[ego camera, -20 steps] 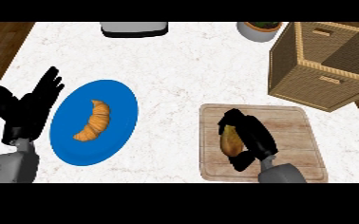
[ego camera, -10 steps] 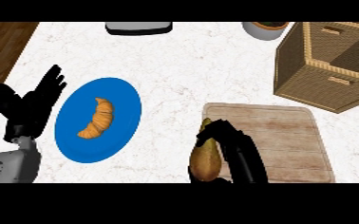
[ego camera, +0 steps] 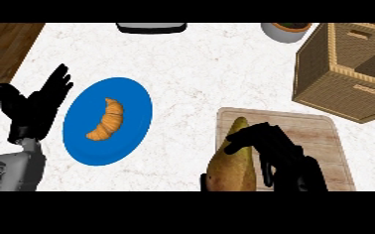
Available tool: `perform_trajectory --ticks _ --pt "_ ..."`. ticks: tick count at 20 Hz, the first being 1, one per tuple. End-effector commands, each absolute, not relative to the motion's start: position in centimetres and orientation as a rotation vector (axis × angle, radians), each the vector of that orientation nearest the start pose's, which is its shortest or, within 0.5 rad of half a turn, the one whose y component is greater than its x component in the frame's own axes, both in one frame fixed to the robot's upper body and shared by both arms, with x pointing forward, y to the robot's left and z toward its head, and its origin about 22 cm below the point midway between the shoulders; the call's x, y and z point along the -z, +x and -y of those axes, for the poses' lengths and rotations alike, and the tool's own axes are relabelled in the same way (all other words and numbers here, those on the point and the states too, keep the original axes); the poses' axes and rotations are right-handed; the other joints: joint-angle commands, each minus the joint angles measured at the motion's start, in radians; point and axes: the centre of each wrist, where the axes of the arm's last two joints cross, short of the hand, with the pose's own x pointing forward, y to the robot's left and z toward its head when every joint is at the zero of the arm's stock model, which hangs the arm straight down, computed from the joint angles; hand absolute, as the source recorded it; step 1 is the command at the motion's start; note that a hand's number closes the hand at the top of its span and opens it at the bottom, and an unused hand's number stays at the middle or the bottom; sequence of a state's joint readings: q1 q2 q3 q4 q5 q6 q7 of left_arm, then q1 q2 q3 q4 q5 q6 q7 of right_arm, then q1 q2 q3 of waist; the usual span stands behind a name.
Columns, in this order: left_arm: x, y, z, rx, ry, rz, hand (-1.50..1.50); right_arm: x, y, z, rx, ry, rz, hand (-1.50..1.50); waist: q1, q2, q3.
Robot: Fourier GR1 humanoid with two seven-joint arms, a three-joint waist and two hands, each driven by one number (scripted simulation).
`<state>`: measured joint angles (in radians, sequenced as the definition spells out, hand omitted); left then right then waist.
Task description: Pick the pear from the cutting board and place it in the basket
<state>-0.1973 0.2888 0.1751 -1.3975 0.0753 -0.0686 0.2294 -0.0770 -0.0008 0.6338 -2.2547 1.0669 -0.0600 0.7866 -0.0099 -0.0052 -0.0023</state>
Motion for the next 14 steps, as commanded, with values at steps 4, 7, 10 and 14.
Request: perform_trajectory --ticks 4,7,10,14 --pt "-3.4 29.4 -31.3 0.082 0.199 1.389 0.0 -22.5 19.0 11.5 -0.347 -0.811 1.728 1.5 0.015 0.006 0.001" --pt "-3.9 28.9 -30.6 0.087 0.175 1.381 0.0 -23.6 22.5 12.9 -0.291 -0.853 1.711 1.5 0.02 0.006 0.002" --pt "-3.0 28.0 -30.6 0.069 0.192 1.376 0.0 -25.0 22.9 14.3 -0.265 -0.986 1.65 1.5 0.016 0.004 0.002" --pt "-3.7 29.1 -30.3 0.079 0.194 1.392 0.0 -26.5 26.3 15.7 -0.245 -1.093 1.611 1.5 0.014 0.006 0.002"
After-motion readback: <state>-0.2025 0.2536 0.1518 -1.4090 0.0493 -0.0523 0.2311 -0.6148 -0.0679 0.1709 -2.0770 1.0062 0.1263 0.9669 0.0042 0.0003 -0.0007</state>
